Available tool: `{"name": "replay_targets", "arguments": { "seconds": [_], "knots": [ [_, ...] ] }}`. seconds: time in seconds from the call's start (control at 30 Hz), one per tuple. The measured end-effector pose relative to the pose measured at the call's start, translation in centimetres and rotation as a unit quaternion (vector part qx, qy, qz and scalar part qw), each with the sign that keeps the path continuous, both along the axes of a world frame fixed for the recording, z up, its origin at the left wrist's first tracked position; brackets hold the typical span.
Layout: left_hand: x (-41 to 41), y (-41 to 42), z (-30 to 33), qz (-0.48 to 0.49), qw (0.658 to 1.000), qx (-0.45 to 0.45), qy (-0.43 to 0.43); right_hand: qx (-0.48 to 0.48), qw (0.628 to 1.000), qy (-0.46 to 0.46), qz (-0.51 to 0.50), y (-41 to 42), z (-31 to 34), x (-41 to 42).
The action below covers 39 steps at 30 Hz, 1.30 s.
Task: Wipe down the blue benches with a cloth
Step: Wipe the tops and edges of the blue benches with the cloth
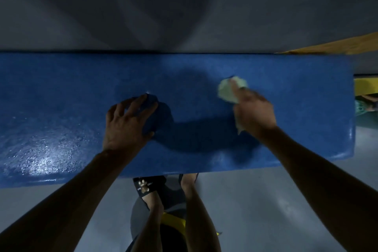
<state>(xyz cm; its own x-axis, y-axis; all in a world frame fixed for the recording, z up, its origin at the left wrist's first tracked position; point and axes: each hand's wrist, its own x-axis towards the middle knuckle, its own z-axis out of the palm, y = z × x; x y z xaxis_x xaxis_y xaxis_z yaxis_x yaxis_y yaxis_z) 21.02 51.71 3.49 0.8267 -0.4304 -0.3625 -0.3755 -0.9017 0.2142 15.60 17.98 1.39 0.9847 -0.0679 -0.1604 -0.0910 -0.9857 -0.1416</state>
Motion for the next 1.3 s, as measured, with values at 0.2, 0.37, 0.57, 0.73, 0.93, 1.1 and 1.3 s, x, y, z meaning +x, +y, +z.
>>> {"name": "replay_targets", "arguments": {
  "seconds": [0.2,0.37,0.57,0.73,0.93,1.1,1.3],
  "knots": [
    [0.1,0.2,-0.4,-0.003,1.000,-0.002,-0.011,0.050,0.923,0.001,-0.382,4.6,-1.3,2.1],
    [0.0,0.2,-0.6,-0.002,1.000,0.000,-0.018,0.107,0.986,0.019,-0.129,13.9,-1.3,3.6],
    [0.0,0.3,-0.5,0.000,1.000,0.004,-0.011,0.029,0.987,-0.014,0.160,4.2,-0.2,4.2],
    [-0.1,0.4,-0.6,0.006,1.000,-0.007,-0.014,0.055,0.958,-0.029,-0.281,-1.9,-0.6,3.4],
    [-0.2,0.4,-0.7,0.012,1.000,-0.012,-0.021,0.102,0.917,-0.051,-0.383,7.2,-1.9,7.7],
    [-0.4,0.3,-1.0,0.014,1.000,-0.009,-0.027,0.077,0.996,-0.012,-0.042,10.3,-1.1,9.7],
    [-0.5,0.3,-1.1,0.010,0.999,-0.012,-0.037,-0.063,0.996,-0.027,-0.063,-2.2,-0.1,7.9]
  ]
}}
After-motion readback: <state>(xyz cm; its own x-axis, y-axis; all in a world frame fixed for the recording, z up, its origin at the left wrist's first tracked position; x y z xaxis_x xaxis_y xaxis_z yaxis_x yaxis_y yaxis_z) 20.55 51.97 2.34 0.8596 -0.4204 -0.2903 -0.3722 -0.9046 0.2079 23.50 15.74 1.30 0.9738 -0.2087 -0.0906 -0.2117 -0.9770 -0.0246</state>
